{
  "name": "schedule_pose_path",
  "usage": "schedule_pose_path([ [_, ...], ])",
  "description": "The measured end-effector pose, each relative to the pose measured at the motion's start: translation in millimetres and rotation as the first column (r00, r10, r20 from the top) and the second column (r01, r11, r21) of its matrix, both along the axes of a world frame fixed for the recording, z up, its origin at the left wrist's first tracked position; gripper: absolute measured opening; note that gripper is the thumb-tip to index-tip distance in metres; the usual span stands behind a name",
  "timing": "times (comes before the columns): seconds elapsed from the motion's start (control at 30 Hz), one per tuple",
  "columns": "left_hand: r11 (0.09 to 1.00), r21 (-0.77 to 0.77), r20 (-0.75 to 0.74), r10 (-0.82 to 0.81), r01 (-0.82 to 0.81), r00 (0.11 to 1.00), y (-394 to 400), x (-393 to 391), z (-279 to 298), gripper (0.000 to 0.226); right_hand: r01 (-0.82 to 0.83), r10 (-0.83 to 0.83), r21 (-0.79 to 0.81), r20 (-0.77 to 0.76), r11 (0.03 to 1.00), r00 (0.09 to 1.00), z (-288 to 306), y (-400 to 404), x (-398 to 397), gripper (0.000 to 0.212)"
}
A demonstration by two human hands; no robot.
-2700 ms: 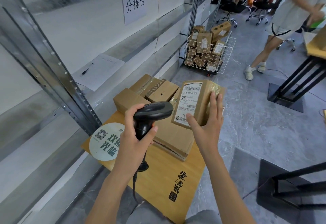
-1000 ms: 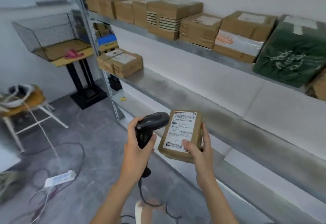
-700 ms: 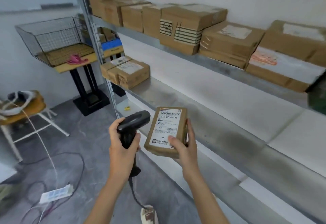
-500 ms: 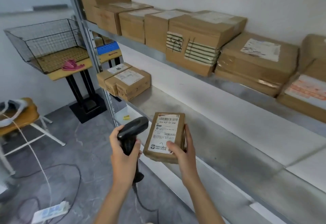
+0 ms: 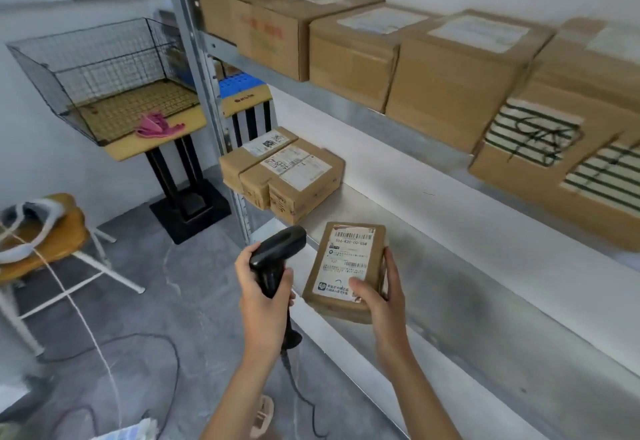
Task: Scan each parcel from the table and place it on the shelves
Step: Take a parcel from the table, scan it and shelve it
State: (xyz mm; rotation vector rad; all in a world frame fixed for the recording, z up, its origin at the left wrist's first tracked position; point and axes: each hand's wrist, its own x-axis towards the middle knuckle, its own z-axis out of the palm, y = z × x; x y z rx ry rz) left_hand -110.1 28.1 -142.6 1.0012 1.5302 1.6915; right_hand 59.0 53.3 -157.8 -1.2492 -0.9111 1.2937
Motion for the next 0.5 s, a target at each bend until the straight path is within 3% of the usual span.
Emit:
schedule_pose_path([
  [0.23, 0.982, -0.016, -0.046, -0.190, 0.190, 0.981, 80, -75, 5, 0.057, 0.227, -0.230, -0.045, -0.089, 0.973, 0.969, -11, 65, -70, 0.095],
  [0.5, 0.922, -0.073, -0.016, -0.382, 0.380, 0.924, 142, -105, 6, 0.060, 0.351, -0.383, -0.171, -0.221, 0.921, 0.897, -40, 122, -87, 0.083],
])
